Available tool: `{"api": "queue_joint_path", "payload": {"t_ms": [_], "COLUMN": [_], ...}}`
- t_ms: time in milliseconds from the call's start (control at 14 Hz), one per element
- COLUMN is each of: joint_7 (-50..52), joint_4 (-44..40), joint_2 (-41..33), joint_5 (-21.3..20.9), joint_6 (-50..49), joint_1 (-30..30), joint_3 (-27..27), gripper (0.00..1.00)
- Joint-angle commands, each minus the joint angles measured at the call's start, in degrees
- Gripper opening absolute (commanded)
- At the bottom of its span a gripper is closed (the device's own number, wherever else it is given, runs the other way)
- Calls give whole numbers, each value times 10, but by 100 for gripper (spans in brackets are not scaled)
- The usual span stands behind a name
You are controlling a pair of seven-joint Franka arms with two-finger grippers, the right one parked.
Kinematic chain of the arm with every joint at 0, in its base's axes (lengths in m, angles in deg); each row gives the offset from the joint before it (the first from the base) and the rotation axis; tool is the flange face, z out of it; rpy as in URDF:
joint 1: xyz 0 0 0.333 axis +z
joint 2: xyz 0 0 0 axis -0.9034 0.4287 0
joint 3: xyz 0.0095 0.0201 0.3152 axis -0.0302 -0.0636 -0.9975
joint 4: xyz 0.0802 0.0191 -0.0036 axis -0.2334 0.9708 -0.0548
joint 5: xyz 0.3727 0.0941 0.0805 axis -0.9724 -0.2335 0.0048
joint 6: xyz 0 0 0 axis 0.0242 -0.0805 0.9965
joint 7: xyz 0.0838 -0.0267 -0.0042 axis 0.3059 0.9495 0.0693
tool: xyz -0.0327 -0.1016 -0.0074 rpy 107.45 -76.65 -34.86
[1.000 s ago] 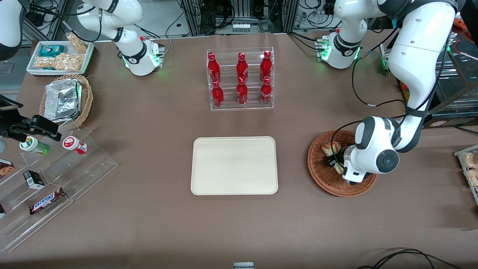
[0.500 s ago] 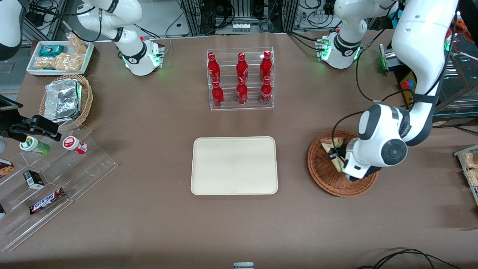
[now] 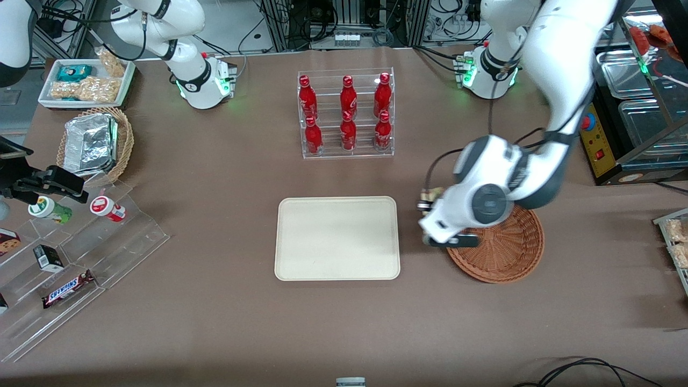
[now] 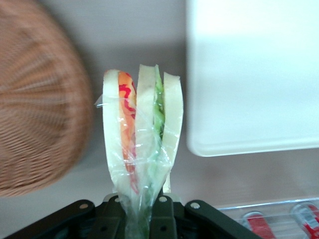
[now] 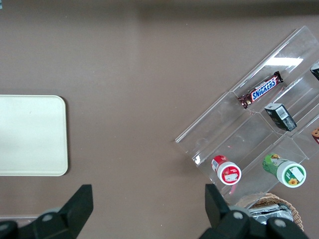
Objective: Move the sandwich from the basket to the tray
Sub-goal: 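Lift the sandwich and carry it with the left gripper over the tray, then lower the sandwich onto the tray and open the left gripper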
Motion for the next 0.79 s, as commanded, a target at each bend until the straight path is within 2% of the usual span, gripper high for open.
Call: {"api": "queue_joint_path", "payload": {"t_ms": [0,143,286,357,429,500,714], "joint_7": [-4,11,57,81,117,141,164], "joint_4": [-116,-149,-221,-253,-283,-298,-299], "joint_2": [95,124,182,212,237,255,279], "joint_5": [-24,-22,-28,-35,-60,-73,-73], "joint_6": [-12,-12,-5,-5,-2,9,93], "joint_1": [-61,-97,-147,-168,-190,-203,-213], "joint_3": [-6,-4,-11,-14,-31,-39,-38], "gripper": [4,4,4,4,4,4,5]}}
